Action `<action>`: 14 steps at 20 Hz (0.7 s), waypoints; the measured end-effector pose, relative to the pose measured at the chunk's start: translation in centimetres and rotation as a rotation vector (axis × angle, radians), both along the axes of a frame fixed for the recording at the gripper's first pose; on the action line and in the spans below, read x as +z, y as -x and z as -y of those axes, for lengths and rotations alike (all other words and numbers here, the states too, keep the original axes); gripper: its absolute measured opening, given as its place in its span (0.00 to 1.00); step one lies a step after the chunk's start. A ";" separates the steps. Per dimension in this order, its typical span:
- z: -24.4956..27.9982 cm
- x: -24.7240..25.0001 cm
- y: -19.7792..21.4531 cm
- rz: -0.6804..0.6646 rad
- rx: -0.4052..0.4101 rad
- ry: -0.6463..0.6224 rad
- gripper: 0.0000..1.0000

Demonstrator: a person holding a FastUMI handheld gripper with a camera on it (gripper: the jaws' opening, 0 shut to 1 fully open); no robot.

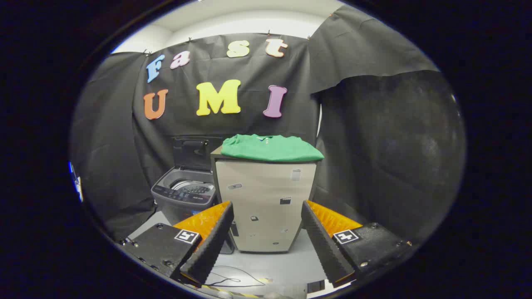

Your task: Put the clothes into the washing machine and then close the washing machine lid.

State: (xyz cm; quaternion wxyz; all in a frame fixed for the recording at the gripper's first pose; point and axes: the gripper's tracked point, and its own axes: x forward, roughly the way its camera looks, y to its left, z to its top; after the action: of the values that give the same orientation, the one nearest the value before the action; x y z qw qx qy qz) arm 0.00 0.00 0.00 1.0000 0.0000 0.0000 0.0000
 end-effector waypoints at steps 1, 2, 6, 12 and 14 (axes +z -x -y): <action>-0.1 0.1 0.0 0.002 -0.005 -0.003 1.00; -0.2 0.1 -0.1 0.006 -0.005 0.000 1.00; -0.4 0.9 -0.1 0.022 -0.007 0.011 1.00; -1.1 0.9 -0.7 0.024 -0.012 0.021 1.00; -1.4 0.9 -0.8 0.028 -0.010 0.029 1.00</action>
State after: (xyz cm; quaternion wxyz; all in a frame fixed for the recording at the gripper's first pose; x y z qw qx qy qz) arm 0.76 1.39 0.92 0.9998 -0.0143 -0.0138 -0.0052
